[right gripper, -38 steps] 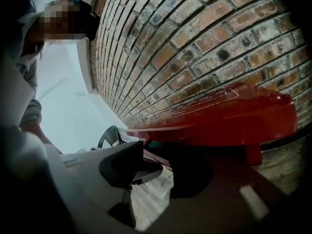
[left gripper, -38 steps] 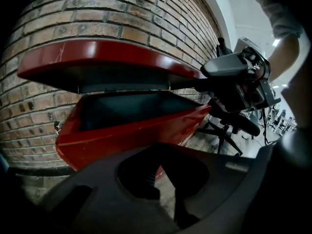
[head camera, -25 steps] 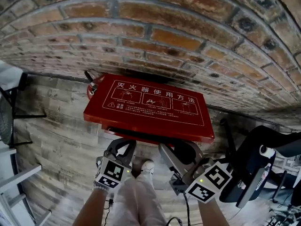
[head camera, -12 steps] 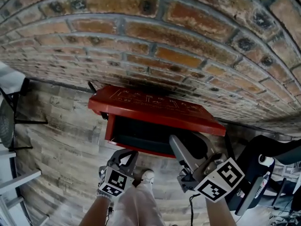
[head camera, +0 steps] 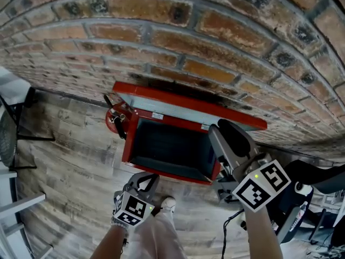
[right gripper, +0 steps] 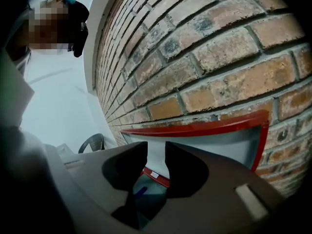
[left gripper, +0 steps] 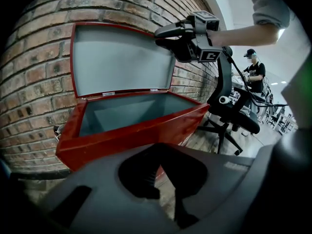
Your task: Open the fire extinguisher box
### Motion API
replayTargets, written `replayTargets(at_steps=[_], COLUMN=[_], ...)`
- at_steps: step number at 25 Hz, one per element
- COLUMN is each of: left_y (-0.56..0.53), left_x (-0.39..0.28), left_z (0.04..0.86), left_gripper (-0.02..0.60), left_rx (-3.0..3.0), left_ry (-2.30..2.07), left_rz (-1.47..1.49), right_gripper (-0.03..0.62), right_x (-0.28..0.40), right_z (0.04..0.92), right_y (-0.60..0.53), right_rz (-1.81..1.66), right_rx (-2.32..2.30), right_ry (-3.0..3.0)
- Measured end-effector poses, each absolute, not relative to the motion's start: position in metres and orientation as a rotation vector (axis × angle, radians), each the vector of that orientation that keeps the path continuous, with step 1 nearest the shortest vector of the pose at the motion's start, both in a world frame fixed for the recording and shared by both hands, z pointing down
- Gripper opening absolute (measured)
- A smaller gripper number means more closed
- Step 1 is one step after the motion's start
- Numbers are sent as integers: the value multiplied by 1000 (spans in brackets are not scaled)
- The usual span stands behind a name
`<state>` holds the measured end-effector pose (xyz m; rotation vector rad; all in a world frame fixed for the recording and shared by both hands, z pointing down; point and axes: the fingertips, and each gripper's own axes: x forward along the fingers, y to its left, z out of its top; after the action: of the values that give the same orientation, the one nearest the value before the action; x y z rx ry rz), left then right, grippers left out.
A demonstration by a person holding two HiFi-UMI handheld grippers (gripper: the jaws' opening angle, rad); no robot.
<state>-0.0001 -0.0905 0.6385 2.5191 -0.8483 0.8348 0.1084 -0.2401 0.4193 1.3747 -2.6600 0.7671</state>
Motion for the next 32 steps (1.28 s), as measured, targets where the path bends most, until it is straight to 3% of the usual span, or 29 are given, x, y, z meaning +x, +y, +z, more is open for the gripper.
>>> replayTargets(at_steps=[5,10,18,23,32], left_y=[-90,-90,-89,-87,-82], left_x=[-1,-2,-3,-5,-7], left_z=[640,640,640,639,640], left_gripper=[-2,-2,-2,-2,-2], left_rx=[2514,2515,2526,2529,2545], left_ry=[-852,-846,-842,-838,-825], left_rz=[835,833,825,821,820], right_gripper=[99,26,97,75,94], right_x=[108,91,54,40,26], right_z=[428,458,527,567,595], right_y=[-246,-225,-169,-136,-100], right_rz=[700,642,717,728,782], right_rx=[1322,1172,825,624,336], right_ry=[-2631,-2581,-2494,-2404,-2319])
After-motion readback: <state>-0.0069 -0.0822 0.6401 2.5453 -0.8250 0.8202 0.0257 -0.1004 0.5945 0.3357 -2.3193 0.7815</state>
